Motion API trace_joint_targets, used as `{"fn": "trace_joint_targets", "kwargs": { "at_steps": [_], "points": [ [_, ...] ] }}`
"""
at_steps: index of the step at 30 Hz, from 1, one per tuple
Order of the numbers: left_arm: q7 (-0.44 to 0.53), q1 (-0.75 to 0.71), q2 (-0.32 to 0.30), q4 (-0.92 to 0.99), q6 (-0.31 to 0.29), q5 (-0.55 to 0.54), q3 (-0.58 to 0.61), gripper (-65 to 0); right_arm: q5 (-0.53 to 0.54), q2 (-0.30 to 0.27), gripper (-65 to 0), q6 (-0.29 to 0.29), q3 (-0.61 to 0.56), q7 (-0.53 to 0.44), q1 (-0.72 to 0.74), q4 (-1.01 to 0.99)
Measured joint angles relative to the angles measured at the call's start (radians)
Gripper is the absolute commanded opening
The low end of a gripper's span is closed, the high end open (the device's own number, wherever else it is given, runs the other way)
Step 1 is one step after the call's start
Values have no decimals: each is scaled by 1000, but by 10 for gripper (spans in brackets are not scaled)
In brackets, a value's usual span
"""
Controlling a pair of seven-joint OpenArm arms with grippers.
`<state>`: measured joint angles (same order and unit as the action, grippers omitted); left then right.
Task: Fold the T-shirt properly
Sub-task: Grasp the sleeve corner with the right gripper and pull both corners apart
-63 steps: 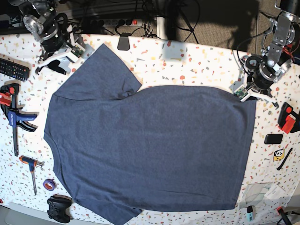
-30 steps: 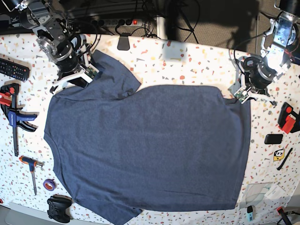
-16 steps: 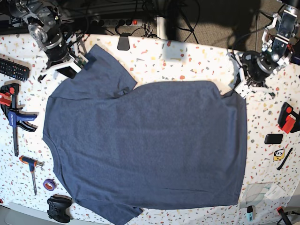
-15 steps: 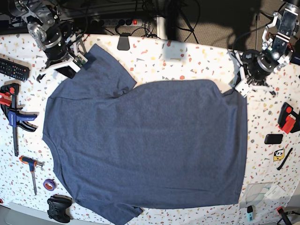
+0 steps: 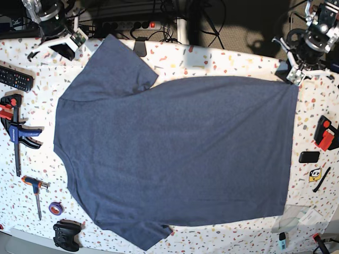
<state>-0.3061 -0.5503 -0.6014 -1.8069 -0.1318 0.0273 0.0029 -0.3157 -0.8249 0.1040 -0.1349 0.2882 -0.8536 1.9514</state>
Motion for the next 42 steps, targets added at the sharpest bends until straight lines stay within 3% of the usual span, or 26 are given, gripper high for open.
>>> {"fn": "trace_joint_targets", "kwargs": {
  "at_steps": [5,6,8,10,16,20,30,36,38,41,42],
  "points": [
    [42,-11,1,-18,-45,-3,-15,-650,-19,-1,-650,24,10,8,22,2],
    [42,-10,2,-18,-44,-3,-15,-650,-23,-1,-582,-17,12,13,37,2],
    [42,-11,3,-18,-43,-2,-15,-650,11,0,-408,-150,11,48,72,3],
    [43,-11,3,-18,-43,-3,-15,-650,32,0,-352,-225,10,34,101,3],
    [42,-11,3,-18,-43,-2,-15,-650,32,0,-353,-352,10,13,215,-28],
    [45,-11,3,-18,-43,-2,-15,-650,21,33,-353,-428,4,-3,274,-114],
    [45,-10,3,-18,-43,-3,-15,-650,-92,33,-354,-412,-237,-57,441,-257],
    [45,-10,3,-18,-43,-2,-15,-650,-135,76,-357,-400,-312,-24,538,-296],
    [45,-10,3,-18,-43,-2,-15,-650,-138,80,-429,-400,-323,-19,543,-296],
    [45,-10,3,-18,-43,-2,-15,-650,-124,81,-623,-407,-328,-18,542,-301],
    [44,-10,3,-18,-43,-2,-15,-650,-110,82,-650,-406,-330,-7,541,-301]
  ]
}}
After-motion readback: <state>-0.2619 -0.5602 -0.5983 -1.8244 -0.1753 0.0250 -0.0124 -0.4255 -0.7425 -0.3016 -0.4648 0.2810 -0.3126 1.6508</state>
